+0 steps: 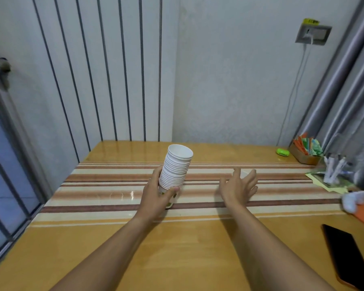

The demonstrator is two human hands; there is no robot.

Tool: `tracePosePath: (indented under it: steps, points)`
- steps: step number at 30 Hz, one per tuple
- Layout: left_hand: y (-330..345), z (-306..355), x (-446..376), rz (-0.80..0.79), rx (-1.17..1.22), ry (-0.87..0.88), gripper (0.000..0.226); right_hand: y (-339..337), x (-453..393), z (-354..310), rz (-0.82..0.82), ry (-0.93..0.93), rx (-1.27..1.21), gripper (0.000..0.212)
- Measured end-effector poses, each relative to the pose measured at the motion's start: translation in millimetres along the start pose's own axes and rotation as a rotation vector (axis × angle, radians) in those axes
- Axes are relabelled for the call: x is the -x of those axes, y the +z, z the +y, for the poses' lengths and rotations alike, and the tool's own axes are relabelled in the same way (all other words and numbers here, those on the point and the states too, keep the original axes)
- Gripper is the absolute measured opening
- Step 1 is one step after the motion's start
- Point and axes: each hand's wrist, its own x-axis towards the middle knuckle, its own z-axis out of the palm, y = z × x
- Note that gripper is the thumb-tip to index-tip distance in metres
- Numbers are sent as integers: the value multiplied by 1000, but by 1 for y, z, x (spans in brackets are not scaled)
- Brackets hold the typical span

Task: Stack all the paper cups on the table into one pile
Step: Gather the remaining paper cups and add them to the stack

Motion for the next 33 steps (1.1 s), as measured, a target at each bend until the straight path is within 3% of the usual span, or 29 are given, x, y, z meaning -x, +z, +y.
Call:
tracePosePath:
  steps: [7, 13, 18, 24, 29, 33]
  points:
    - [-1, -4, 2, 11, 2, -25, 68, -5, -2, -5, 8, -100, -157, 35]
    - [-3, -4, 3, 18, 8, -34, 64, -34, 13, -67, 199, -367, -636, 39]
    - [-5, 0, 7, 33, 29, -50, 61, -63, 28, -112, 311, -564, -814, 43]
    - [-7, 6, 13, 16, 79, -36, 66, -67, 48, -129, 178, -814, -752, 41]
    - [-9, 9, 14, 11, 80, -16, 73, -58, 55, -125, -11, -928, -596, 39]
    - [-10, 11, 14, 6, 99, -11, 77, -48, 56, -119, -70, -951, -543, 35]
